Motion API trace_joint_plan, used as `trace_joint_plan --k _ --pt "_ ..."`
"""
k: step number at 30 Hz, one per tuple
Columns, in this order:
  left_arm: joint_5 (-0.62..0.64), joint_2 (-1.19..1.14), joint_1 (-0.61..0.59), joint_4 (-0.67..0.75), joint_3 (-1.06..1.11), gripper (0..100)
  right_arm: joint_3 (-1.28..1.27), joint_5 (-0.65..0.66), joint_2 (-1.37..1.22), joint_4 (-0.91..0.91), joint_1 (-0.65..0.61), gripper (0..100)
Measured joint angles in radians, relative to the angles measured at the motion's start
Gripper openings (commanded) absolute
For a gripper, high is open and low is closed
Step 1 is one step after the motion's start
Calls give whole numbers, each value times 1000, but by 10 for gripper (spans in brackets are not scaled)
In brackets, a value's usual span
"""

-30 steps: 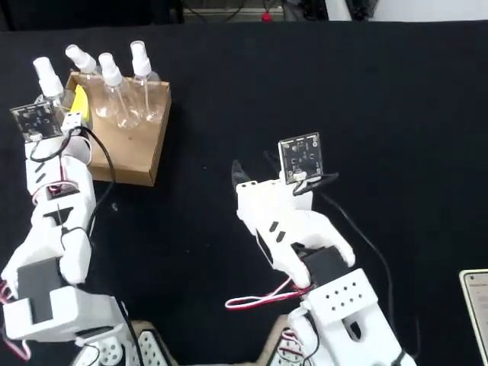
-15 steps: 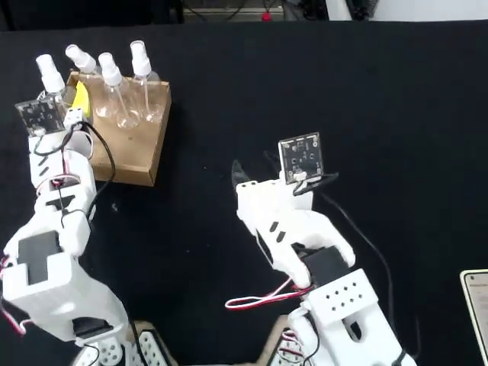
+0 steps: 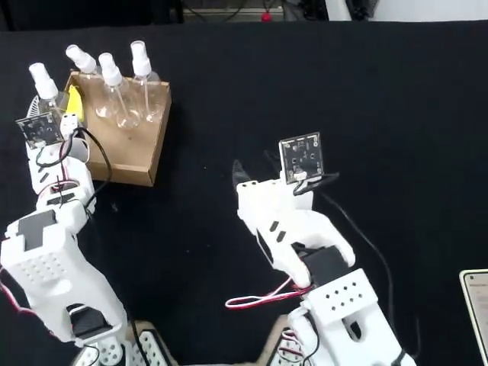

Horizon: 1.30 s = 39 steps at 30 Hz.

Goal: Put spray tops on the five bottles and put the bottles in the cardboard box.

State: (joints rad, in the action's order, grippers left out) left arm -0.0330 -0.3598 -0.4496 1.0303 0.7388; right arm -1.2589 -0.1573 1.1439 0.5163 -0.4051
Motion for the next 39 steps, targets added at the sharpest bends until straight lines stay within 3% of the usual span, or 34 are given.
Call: trace_joint_plan --k 12,19,39 --pt "-2 -14 2 -3 0 98 0 0 0 0 0 191" --pt "-2 -14 25 -198 -95 98 0 0 0 0 0 191" --pt "-2 -14 26 -147 -80 98 0 0 0 0 0 191"
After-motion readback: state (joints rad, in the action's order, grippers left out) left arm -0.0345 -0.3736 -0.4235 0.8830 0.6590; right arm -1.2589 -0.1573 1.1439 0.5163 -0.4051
